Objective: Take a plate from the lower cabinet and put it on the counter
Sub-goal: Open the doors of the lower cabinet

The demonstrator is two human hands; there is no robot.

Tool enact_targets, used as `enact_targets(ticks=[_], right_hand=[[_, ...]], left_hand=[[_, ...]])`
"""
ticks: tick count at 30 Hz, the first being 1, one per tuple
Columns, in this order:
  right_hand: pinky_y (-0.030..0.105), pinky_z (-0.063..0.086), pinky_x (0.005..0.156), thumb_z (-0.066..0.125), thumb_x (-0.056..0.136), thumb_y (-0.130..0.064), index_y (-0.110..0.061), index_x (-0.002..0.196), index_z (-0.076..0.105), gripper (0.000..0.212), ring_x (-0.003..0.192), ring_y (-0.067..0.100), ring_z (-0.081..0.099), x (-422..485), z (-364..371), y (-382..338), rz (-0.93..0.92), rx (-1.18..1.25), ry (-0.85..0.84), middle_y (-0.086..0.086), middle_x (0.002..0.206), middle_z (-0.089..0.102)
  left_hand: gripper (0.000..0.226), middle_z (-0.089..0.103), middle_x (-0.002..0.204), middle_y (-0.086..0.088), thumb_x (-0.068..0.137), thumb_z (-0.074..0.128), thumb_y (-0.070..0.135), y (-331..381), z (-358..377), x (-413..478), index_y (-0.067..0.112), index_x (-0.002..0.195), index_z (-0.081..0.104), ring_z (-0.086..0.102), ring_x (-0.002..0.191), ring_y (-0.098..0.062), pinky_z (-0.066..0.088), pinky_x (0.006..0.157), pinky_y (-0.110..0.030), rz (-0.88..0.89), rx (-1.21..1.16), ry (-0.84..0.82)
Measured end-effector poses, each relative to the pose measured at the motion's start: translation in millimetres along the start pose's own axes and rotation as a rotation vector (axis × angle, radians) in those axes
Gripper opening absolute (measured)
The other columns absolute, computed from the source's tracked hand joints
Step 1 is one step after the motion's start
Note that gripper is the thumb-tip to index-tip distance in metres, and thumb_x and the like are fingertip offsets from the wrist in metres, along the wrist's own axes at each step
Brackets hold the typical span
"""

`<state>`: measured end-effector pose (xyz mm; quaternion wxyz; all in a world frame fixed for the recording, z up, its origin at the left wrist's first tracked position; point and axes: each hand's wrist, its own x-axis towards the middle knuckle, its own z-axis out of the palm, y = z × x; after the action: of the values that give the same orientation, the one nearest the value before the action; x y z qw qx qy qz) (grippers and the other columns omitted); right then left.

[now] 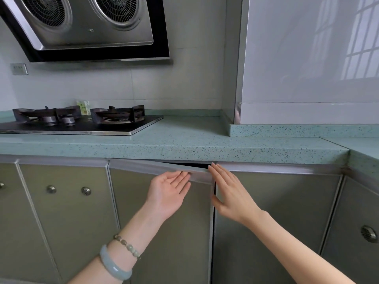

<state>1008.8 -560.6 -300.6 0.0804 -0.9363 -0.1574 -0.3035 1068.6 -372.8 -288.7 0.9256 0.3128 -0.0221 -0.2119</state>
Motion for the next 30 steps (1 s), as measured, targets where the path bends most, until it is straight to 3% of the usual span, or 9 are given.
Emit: enact_targets(ticks=[4, 9, 13, 16, 18, 22, 26, 28, 30], right_hand=[[0.016, 0.023, 0.11, 0.059, 0.08, -0.017, -0.003, 0.134, 0.048, 0.057, 0.131, 0.023, 0.044, -15, -12, -28, -0.034, 0.191, 0.045, 0.011, 0.138, 0.051], [0.014, 0.035, 0.101, 0.046, 0.079, -0.03, -0.003, 0.125, 0.056, 0.054, 0.118, 0.017, 0.054, -31, -20, -70, -0.039, 0.404, 0.083, 0.007, 0.126, 0.059], [0.017, 0.041, 0.097, 0.043, 0.077, -0.027, -0.002, 0.125, 0.056, 0.056, 0.112, 0.018, 0.057, -37, -23, -89, -0.074, 0.466, 0.095, 0.008, 0.125, 0.058], [0.022, 0.046, 0.092, 0.043, 0.076, -0.024, 0.0, 0.123, 0.058, 0.055, 0.105, 0.021, 0.061, -40, -27, -100, -0.116, 0.457, 0.099, 0.01, 0.122, 0.06], [0.025, 0.048, 0.088, 0.04, 0.074, -0.025, 0.002, 0.122, 0.059, 0.058, 0.102, 0.024, 0.063, -42, -30, -110, -0.157, 0.451, 0.1, 0.012, 0.12, 0.061], [0.029, 0.051, 0.084, 0.042, 0.073, -0.023, 0.005, 0.118, 0.06, 0.056, 0.101, 0.028, 0.063, -42, -31, -129, -0.262, 0.44, 0.086, 0.016, 0.115, 0.063], [0.035, 0.055, 0.081, 0.043, 0.074, -0.024, 0.004, 0.116, 0.062, 0.055, 0.099, 0.031, 0.064, -39, -33, -144, -0.334, 0.44, 0.069, 0.016, 0.111, 0.065], [0.036, 0.056, 0.08, 0.043, 0.074, -0.024, 0.004, 0.116, 0.063, 0.054, 0.099, 0.03, 0.065, -38, -32, -154, -0.354, 0.455, 0.069, 0.016, 0.11, 0.066], [0.034, 0.056, 0.08, 0.045, 0.074, -0.024, 0.004, 0.117, 0.062, 0.054, 0.098, 0.03, 0.065, -38, -30, -167, -0.391, 0.474, 0.066, 0.016, 0.11, 0.066]], left_hand=[[0.05, 0.065, 0.12, -0.018, 0.067, 0.056, 0.006, 8, -10, -36, -0.006, 0.115, 0.058, 0.06, 0.113, -0.03, 0.048, 0.09, -0.038, 0.0, 0.018, 0.01], [0.052, 0.066, 0.119, -0.009, 0.068, 0.051, 0.005, 5, -18, -79, 0.004, 0.12, 0.059, 0.059, 0.113, -0.022, 0.046, 0.086, -0.031, 0.102, 0.162, 0.04], [0.039, 0.065, 0.12, 0.002, 0.089, 0.049, -0.004, -6, -42, -115, 0.02, 0.117, 0.062, 0.056, 0.119, -0.012, 0.046, 0.088, -0.02, 0.343, 0.694, 0.115], [0.046, 0.057, 0.13, 0.01, 0.087, 0.066, 0.012, -15, -60, -134, 0.024, 0.13, 0.053, 0.051, 0.123, -0.006, 0.04, 0.095, -0.014, 0.46, 1.177, 0.156], [0.059, 0.051, 0.132, 0.018, 0.083, 0.072, 0.023, -20, -65, -141, 0.026, 0.136, 0.047, 0.048, 0.123, -0.001, 0.036, 0.101, -0.014, 0.508, 1.35, 0.17], [0.07, 0.048, 0.121, 0.033, 0.071, 0.08, 0.035, -19, -65, -153, 0.041, 0.128, 0.04, 0.046, 0.119, 0.007, 0.029, 0.091, 0.003, 0.561, 1.399, 0.211], [0.091, 0.051, 0.127, 0.014, 0.064, 0.081, 0.042, -17, -75, -170, 0.025, 0.14, 0.034, 0.045, 0.122, 0.0, 0.028, 0.089, 0.0, 0.579, 1.407, 0.309], [0.087, 0.053, 0.125, 0.011, 0.061, 0.079, 0.046, -16, -79, -179, 0.023, 0.136, 0.039, 0.048, 0.12, -0.004, 0.03, 0.091, -0.002, 0.585, 1.442, 0.317], [0.081, 0.057, 0.121, 0.008, 0.058, 0.071, 0.05, -13, -84, -188, 0.02, 0.128, 0.045, 0.053, 0.114, -0.009, 0.039, 0.094, -0.016, 0.617, 1.482, 0.332]])
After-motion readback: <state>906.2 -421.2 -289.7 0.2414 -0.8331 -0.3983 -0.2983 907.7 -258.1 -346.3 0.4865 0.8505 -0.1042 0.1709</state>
